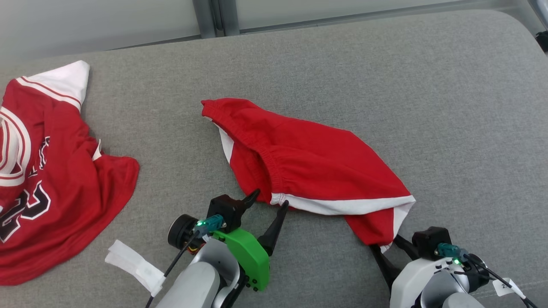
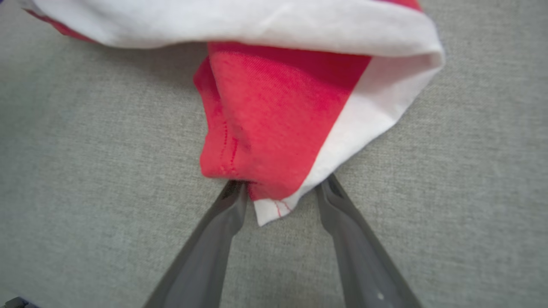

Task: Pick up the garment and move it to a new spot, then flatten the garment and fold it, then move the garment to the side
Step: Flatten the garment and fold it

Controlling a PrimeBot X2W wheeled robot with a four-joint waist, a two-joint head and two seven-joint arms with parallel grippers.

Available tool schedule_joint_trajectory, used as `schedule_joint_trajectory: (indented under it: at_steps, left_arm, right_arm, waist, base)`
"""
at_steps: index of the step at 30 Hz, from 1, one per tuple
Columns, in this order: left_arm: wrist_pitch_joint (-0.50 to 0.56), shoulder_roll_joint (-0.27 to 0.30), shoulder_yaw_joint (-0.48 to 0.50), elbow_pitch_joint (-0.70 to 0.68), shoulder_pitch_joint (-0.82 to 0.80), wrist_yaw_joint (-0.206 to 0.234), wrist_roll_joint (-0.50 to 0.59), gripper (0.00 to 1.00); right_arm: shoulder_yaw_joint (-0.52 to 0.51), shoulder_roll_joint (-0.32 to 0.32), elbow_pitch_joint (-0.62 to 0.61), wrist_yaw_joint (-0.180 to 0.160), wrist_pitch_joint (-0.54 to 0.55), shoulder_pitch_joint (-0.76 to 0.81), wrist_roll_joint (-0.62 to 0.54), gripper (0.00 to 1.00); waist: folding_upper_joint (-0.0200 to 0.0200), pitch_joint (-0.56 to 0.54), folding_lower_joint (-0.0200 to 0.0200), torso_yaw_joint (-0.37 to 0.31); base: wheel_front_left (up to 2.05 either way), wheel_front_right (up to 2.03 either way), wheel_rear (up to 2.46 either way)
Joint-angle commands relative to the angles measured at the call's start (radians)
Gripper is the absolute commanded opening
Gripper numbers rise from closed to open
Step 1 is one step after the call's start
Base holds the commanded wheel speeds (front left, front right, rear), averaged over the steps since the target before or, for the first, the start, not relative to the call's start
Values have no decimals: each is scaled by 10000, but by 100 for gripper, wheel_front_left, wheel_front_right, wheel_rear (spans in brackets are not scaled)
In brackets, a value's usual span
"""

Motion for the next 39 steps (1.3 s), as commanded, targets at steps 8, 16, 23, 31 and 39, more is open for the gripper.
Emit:
schedule_joint_trajectory:
  at_steps: [8,16,23,31,39]
  left_arm:
    - [270,264,-396,315,-675,-24,-1022,0]
    - [-14,700,-595,12,-610,-23,-1968,0]
    - [512,1559,13,-3075,536,75,-3095,0]
    - [2100,2572,713,-7215,919,947,-3909,0]
    - [4205,3248,1631,-7539,-2315,1128,-4363,0]
  right_arm:
    - [429,-17,281,-13,98,-499,12,30]
    - [1113,-1229,-437,-16,260,-422,846,0]
    - [359,-3753,-3457,-12,1279,388,1516,0]
    - [-1975,-5615,-7179,-12,3041,1318,1316,0]
    - [-1575,-7462,-8300,-12,3719,-1377,1757,0]
  waist:
    - [0,767,0,-115]
    - [0,195,0,-206]
    - [0,-911,0,-336]
    - [0,-718,0,-377]
    - [0,1827,0,-341]
  base:
    - [0,0,0]
    - [0,0,0]
    - [0,0,0]
    - [0,0,0]
    - [0,0,0]
